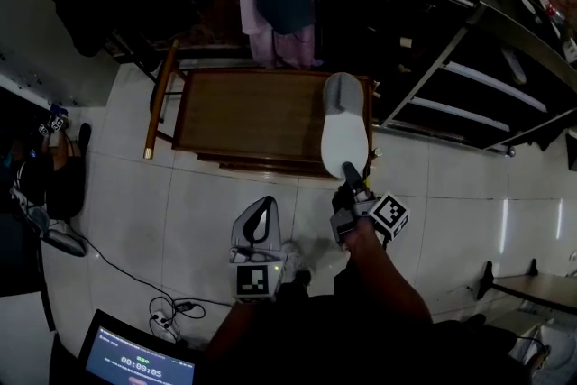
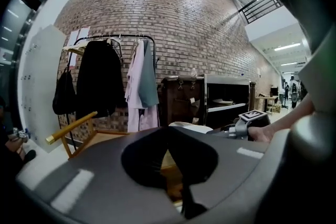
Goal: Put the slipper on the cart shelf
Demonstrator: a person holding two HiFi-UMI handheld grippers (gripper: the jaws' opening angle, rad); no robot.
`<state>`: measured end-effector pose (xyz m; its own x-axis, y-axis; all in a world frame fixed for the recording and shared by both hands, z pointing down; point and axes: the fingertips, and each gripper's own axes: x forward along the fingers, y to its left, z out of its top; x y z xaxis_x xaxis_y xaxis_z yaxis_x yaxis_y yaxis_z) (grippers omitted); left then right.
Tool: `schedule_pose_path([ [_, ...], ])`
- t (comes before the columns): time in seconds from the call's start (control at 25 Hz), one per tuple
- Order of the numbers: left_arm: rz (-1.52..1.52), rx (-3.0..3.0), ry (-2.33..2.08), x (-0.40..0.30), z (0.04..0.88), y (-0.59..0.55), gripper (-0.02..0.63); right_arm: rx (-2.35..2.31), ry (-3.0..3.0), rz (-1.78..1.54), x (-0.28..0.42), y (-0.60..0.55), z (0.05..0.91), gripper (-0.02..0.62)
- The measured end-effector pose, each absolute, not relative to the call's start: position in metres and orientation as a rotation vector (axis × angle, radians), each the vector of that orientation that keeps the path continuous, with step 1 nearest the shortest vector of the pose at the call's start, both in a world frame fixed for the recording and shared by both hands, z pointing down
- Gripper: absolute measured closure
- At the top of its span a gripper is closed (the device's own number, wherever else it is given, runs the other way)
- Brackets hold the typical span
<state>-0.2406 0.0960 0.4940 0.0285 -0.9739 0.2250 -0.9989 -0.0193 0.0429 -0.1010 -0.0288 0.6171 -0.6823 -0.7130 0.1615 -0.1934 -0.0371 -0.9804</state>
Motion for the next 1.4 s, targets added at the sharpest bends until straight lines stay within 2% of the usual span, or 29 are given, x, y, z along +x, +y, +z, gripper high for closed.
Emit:
schedule_pose_path([
  [0.24, 0.024, 2.081, -2.060, -0.243, 0.463, 0.084, 0.592, -1.041, 2.205, -1.444, -0.086, -0.008, 0.545, 0.561],
  [0.44, -0.041, 2.118, -2.078, -0.248, 0.437, 0.075, 0.592, -1.266, 2.644, -0.761, -0.077, 0.004, 0.477, 0.561],
  [0.6, -0.066, 2.145, -2.101, -0.251, 0.424, 0.075, 0.592, -1.409, 2.770, -0.157, -0.076, 0.019, 0.425, 0.561],
  [0.8, -0.085, 2.170, -2.146, -0.251, 0.412, 0.080, 0.592, -1.508, 2.743, 0.315, -0.073, 0.036, 0.379, 0.561],
  [1.0, -0.030, 2.232, -2.137, -0.240, 0.402, 0.076, 0.592, -1.572, 2.739, 0.463, -0.068, 0.044, 0.373, 0.561],
  [1.4, -0.055, 2.403, -2.107, -0.214, 0.374, 0.075, 0.591, -1.646, 2.688, 0.322, -0.054, 0.042, 0.371, 0.561],
])
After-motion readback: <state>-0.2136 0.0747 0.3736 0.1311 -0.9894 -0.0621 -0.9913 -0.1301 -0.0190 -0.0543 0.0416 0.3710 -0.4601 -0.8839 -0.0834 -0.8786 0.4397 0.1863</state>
